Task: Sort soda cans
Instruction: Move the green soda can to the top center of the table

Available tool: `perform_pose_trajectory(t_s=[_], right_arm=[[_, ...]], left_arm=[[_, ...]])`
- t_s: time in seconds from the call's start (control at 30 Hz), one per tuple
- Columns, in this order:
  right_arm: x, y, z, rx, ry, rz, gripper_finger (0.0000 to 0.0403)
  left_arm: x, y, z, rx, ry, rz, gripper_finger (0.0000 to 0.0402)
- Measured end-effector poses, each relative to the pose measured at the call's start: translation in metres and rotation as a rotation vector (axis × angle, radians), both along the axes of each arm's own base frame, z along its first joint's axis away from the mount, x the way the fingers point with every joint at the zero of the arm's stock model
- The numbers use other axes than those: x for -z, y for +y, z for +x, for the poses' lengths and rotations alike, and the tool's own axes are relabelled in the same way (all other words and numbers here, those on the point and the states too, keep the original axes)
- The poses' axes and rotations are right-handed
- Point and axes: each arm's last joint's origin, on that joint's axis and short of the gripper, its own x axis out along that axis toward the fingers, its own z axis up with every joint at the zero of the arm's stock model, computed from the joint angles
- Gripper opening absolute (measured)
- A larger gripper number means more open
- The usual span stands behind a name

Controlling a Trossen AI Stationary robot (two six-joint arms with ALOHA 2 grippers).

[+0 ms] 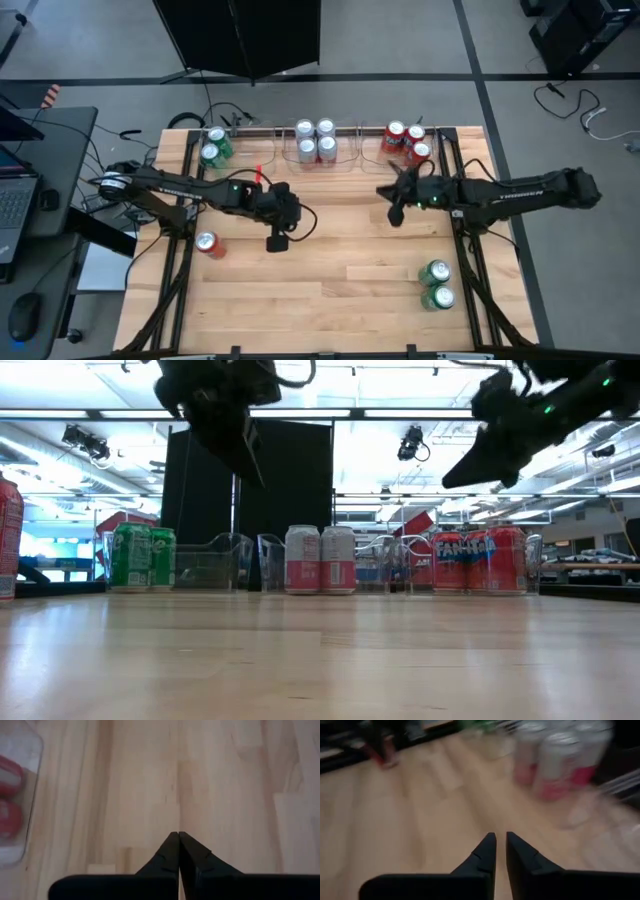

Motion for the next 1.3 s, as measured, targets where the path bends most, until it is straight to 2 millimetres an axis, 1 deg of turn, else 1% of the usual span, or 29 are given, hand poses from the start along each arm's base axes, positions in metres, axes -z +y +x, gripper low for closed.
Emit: perform_pose_trajectory(t_s=[0.17,0.3,0.37,0.5,0.63,0.7,0.8,0.9,1.0,1.1,1.2,1.23,1.3], right_arm=[[-0.018,0.030,0.000,-0.073,0.101,0.064,0.0032],[-0.040,0.055,0.001,-0.088,0.173,0.126,0.0032],[-0.047,0.068,0.001,-0.095,0.233,0.163,0.0032],[-0.060,0.093,0.002,-0.066,0.379,0.225,0.0036],[-0.071,0.115,-0.005,0.035,0.593,0.256,0.0061],[-0.076,0.124,-0.010,0.096,0.703,0.262,0.0083],[-0.081,0.140,-0.014,0.160,0.835,0.288,0.0127],[-0.081,0.156,-0.014,0.177,0.911,0.363,0.0186],[-0.075,0.168,-0.014,0.186,0.978,0.441,0.0251],[-0.069,0.176,-0.014,0.206,1.046,0.483,0.0316],[-0.063,0.181,-0.012,0.206,1.093,0.475,0.0370],[-0.062,0.181,-0.012,0.209,1.104,0.466,0.0384],[-0.060,0.181,-0.011,0.217,1.114,0.454,0.0395]], left_arm=[[0.023,0.000,0.002,0.057,-0.085,-0.056,0.0003],[0.033,-0.001,0.002,0.093,-0.150,-0.072,0.0002],[0.037,-0.001,0.002,0.094,-0.166,-0.072,0.0002],[0.042,-0.003,0.000,0.105,-0.162,-0.077,0.0002],[0.048,-0.004,-0.003,0.120,-0.146,-0.090,0.0002],[0.050,-0.004,-0.004,0.122,-0.140,-0.092,0.0001],[0.052,-0.004,-0.005,0.137,-0.146,-0.108,0.0001],[0.052,-0.005,-0.005,0.152,-0.140,-0.126,0.0001],[0.052,-0.006,-0.005,0.164,-0.141,-0.140,0.0001],[0.052,-0.006,-0.005,0.173,-0.140,-0.151,0.0001],[0.052,-0.006,-0.005,0.179,-0.141,-0.152,0.0001],[0.052,-0.006,-0.005,0.183,-0.144,-0.149,0.0001],[0.052,-0.006,-0.005,0.194,-0.148,-0.141,0.0001]])
